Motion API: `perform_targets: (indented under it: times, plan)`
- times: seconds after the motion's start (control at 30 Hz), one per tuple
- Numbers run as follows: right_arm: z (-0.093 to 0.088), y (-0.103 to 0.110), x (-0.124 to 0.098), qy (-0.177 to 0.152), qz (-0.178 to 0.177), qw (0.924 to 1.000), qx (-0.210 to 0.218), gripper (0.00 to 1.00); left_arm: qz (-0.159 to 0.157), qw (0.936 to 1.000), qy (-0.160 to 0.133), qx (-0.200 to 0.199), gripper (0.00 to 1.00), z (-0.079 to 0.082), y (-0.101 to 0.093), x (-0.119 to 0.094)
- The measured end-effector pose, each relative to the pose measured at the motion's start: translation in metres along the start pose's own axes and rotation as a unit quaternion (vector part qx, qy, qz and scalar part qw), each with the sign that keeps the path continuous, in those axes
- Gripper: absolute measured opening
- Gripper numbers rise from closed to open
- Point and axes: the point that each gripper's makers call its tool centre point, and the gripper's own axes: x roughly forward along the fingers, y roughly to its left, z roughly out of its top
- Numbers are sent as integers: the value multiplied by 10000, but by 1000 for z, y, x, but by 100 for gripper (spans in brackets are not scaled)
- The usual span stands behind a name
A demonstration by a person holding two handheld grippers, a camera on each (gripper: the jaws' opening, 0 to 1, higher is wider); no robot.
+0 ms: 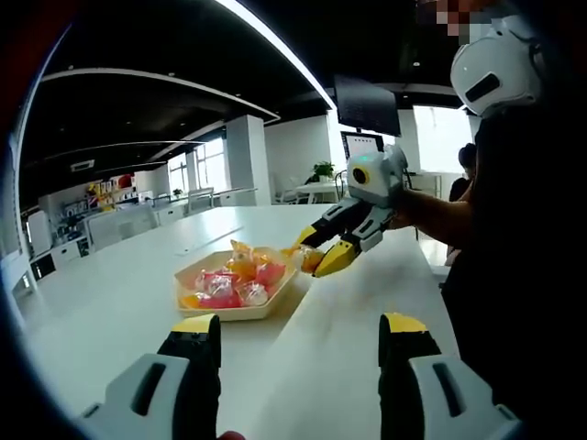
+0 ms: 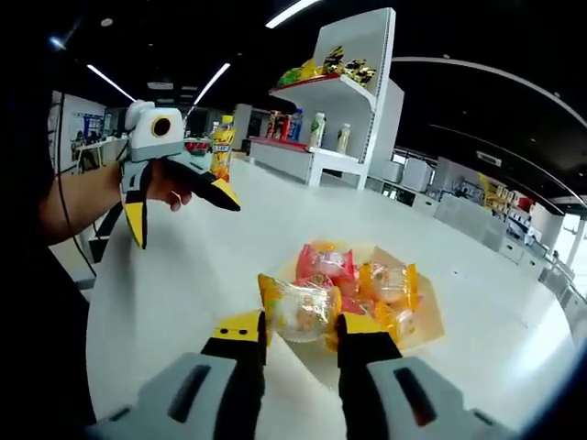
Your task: Pick up the marshmallows scattered on the table and place them into the bowl on the table
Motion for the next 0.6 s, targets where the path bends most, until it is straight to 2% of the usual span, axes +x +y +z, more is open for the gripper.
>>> perform_targets:
  times: [0.33, 0.47, 0.6]
  plan:
    - [6, -23, 0, -102, -347, 9993, 12, 30, 2, 10000, 5, -6, 68, -1, -1, -1]
    - [9, -30, 1, -137, -399, 9991, -43, 30, 4, 10000, 7, -6, 68, 0, -1, -1]
    - [15, -34, 3, -232, -394, 9989, 111, 30, -6, 10000, 17, 3, 68, 0, -1, 0]
